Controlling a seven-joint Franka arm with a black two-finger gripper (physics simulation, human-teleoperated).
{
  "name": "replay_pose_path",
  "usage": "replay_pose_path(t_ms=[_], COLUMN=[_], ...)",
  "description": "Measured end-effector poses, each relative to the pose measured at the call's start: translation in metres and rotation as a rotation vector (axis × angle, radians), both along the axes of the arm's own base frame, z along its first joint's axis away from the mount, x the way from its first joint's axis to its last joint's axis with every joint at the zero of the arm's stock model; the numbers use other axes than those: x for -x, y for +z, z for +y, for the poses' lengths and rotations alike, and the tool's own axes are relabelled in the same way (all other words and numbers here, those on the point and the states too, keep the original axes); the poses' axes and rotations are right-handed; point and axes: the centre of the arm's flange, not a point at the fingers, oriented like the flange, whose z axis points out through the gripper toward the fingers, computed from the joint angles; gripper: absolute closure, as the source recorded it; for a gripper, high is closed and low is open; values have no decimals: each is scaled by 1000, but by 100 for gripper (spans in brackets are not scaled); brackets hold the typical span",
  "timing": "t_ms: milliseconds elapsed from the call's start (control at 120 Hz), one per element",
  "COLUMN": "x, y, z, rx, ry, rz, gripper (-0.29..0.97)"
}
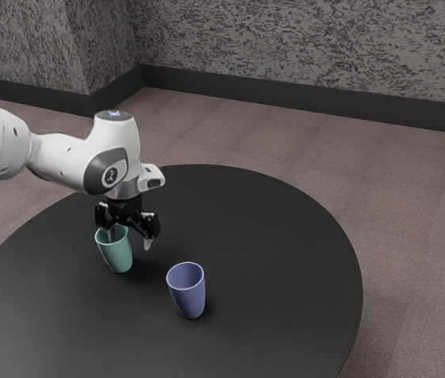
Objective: Place the left cup onto the right cup
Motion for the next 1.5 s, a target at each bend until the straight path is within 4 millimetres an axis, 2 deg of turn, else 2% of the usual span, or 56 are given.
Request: replay_pose_path(t_ms=[158,308,433,608,792,1083,1383,1500], x=[-1,-2,-5,-6,-6,-7,-2,3], y=[-3,1,6,8,9,15,51,74], z=[3,4,4,5,5,6,5,-5], rx=[-1,0,6,10,11,8,13,19], ry=[4,4,11,18,20,25,31,27], rz=[-4,-15,-31,-36,-39,-49,-97,-114], gripper=[3,33,53,69,75,78,78,78])
